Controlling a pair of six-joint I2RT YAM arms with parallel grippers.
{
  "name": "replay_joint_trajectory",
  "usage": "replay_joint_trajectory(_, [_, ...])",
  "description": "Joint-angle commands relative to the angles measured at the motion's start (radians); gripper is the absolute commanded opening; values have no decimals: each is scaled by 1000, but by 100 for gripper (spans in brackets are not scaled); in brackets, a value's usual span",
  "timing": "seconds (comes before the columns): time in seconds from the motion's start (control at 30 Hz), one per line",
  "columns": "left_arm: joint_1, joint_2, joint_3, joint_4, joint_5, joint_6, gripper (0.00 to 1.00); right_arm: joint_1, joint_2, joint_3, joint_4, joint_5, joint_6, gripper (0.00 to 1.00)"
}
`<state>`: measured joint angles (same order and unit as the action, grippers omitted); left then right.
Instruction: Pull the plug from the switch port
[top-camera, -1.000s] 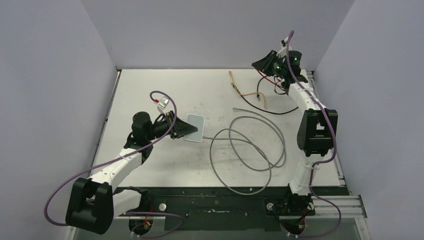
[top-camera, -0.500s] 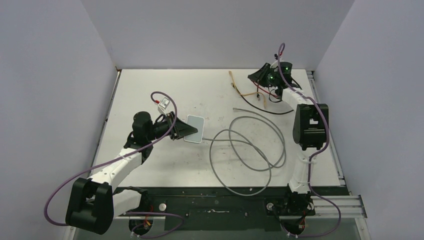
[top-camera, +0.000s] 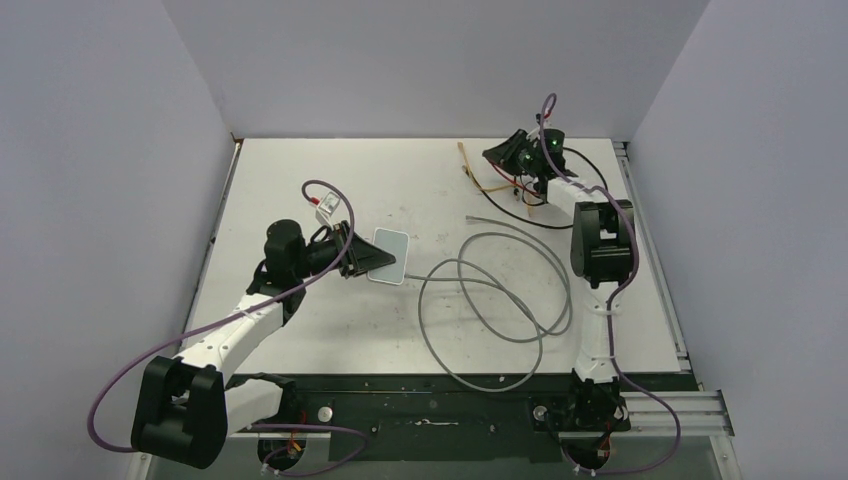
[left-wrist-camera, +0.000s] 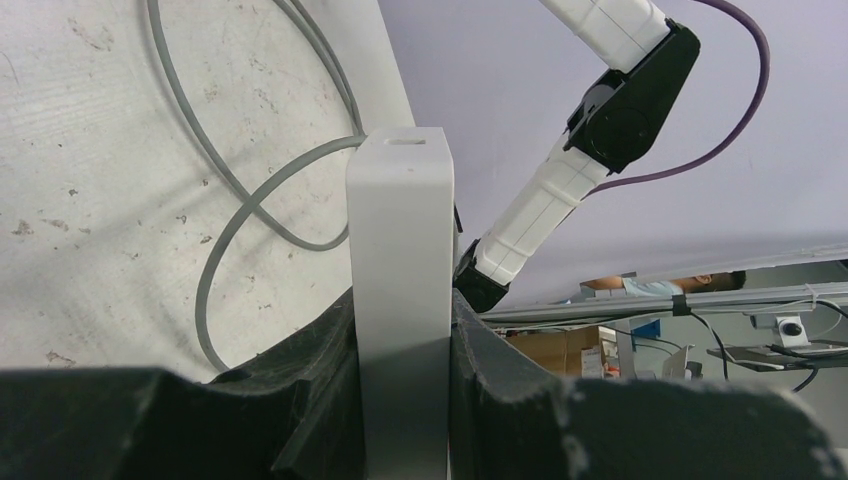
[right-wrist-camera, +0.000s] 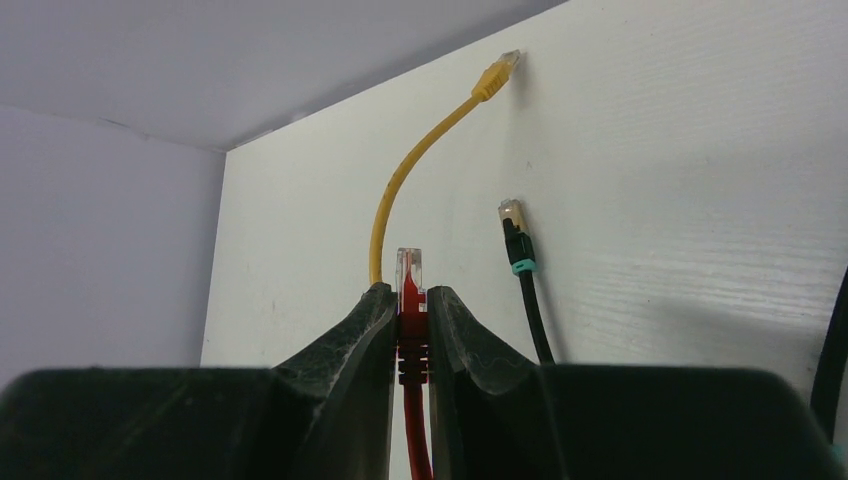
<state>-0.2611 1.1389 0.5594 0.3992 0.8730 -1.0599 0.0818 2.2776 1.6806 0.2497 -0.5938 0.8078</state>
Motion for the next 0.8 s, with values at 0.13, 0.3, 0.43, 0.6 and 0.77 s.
replay_joint_trajectory(0.13, [0,-39,37,4,16,20,0,29,86,131,134,88,132,5])
replay_joint_trajectory(0.3, [0,-53,29,-3,10,20,0,47,144,217,121,97,159,5])
replay_joint_trajectory(0.43, [1,-64,24,-6,9,18,0,57,175,281,100,102,161,6])
replay_joint_trajectory(0.6, [1,-75,17,-10,5,18,0,58,191,305,87,97,163,16])
replay_joint_trajectory(0.77, [1,-87,8,-12,1,18,0,57,171,316,24,122,112,39])
